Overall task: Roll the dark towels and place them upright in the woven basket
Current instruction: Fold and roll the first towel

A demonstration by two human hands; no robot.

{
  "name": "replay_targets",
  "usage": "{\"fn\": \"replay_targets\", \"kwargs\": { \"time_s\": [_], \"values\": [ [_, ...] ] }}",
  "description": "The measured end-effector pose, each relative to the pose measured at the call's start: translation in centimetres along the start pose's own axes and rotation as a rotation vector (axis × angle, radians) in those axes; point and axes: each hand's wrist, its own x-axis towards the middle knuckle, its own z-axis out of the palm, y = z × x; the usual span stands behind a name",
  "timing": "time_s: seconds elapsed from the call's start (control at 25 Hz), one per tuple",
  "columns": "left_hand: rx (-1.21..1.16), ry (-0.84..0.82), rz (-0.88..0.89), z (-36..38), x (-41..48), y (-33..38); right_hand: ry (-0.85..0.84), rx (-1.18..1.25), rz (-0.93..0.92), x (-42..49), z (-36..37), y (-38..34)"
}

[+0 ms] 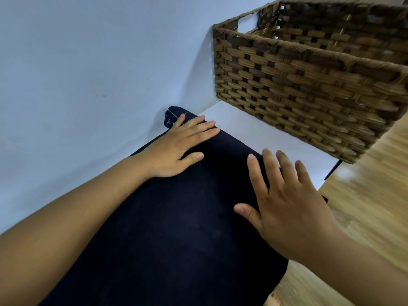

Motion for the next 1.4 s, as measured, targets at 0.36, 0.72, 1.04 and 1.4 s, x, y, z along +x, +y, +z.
{"fn": "replay_targets", "kwargs": {
  "time_s": [0.36,0.72,1.04,1.4],
  "values": [
    [0.249,0.03,-0.018,-2.1,0.8,1.3,0.017,0.098,-0.097,-2.1,0.5,-2.2],
    [0.143,-0.221,0.097,-1.2,5.6,-0.6,-0.119,0.281,-0.038,3.1,-3.5,1.3],
    [0.161,0.032,0.219,1.7,11.1,-1.3,-0.221,0.17,0.034,5.8,-0.5,5.6],
    [0.251,0.123,0.176,2.5,11.3,-1.3,-0.025,-0.092,0.013,5.7,0.8,5.7]
  ]
}}
